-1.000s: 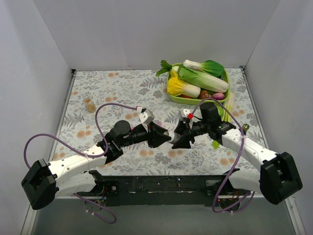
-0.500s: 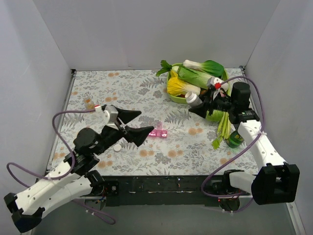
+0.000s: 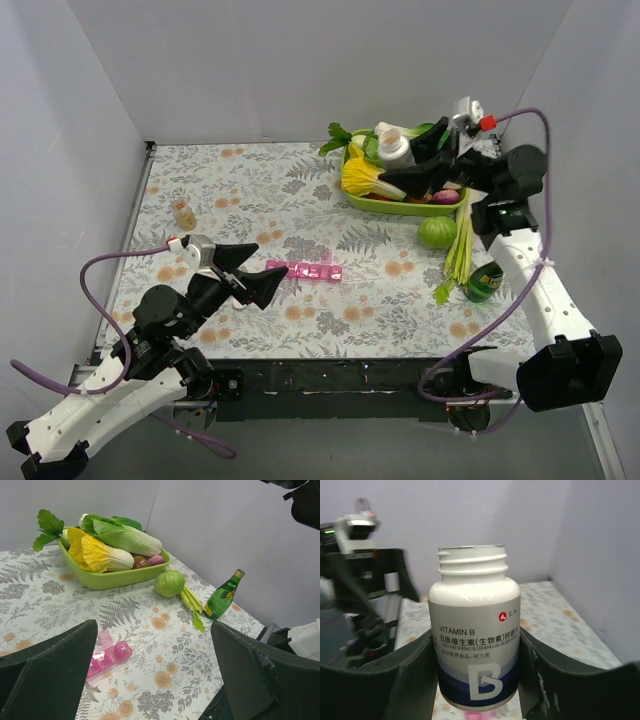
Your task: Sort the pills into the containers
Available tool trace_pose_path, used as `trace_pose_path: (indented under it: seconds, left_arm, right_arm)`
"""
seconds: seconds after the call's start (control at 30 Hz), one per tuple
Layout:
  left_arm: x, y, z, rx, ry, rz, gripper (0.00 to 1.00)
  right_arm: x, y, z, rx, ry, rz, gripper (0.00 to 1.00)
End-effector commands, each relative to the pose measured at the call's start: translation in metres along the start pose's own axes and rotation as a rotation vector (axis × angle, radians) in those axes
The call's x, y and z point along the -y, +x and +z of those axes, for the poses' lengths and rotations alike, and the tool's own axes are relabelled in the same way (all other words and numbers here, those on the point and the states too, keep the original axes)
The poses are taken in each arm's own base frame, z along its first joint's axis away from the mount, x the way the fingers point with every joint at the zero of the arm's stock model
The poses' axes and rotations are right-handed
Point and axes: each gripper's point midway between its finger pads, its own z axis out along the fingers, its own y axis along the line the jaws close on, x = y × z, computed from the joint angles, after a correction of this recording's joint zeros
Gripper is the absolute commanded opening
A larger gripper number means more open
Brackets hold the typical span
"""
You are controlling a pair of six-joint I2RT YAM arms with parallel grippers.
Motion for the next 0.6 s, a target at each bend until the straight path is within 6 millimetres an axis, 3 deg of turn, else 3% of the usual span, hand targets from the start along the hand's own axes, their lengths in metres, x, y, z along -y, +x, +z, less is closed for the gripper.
trace_pose_path:
  seconds: [0.0, 0.03, 0.07, 0.1, 0.17, 0.2, 0.3, 0.5, 0.57]
  left_arm:
    - [-0.004, 0.002, 0.001, -0.022, -0.028, 0.006, 0.98]
    - [-0.003, 0.004, 0.002, -0.033, -0.022, 0.011, 0.98]
    - [-0.004, 0.007, 0.003, -0.048, -0.022, 0.017, 0.98]
    - [-0.004, 0.008, 0.004, -0.054, -0.023, 0.018, 0.98]
    - [-0.002, 0.013, 0.004, -0.066, -0.008, 0.024, 0.98]
    - [-0.003, 0.016, 0.004, -0.075, -0.007, 0.03, 0.98]
    - [-0.004, 0.021, 0.004, -0.103, -0.003, 0.067, 0.98]
    - [-0.015, 0.036, 0.005, -0.153, -0.02, 0.162, 0.98]
    - [-0.019, 0.044, 0.007, -0.184, -0.034, 0.187, 0.98]
  right_arm:
    - [-0.167, -0.052, -0.007, 0.238, -0.549, -0.177, 0.08]
    - [-0.165, -0.066, -0.013, 0.272, -0.532, -0.242, 0.09]
    - [-0.142, -0.081, -0.014, 0.281, -0.446, -0.198, 0.08]
    - [-0.107, -0.093, -0.027, 0.296, -0.307, -0.229, 0.07]
    - [-0.095, -0.098, -0.035, 0.337, -0.28, -0.195, 0.08]
    - [-0.101, -0.093, -0.032, 0.322, -0.3, -0.195, 0.08]
    - [-0.106, -0.057, -0.027, 0.216, -0.313, -0.207, 0.08]
    - [-0.074, 0.038, -0.03, 0.034, -0.253, -0.086, 0.07]
    - [-0.06, 0.066, -0.028, -0.019, -0.201, 0.064, 0.07]
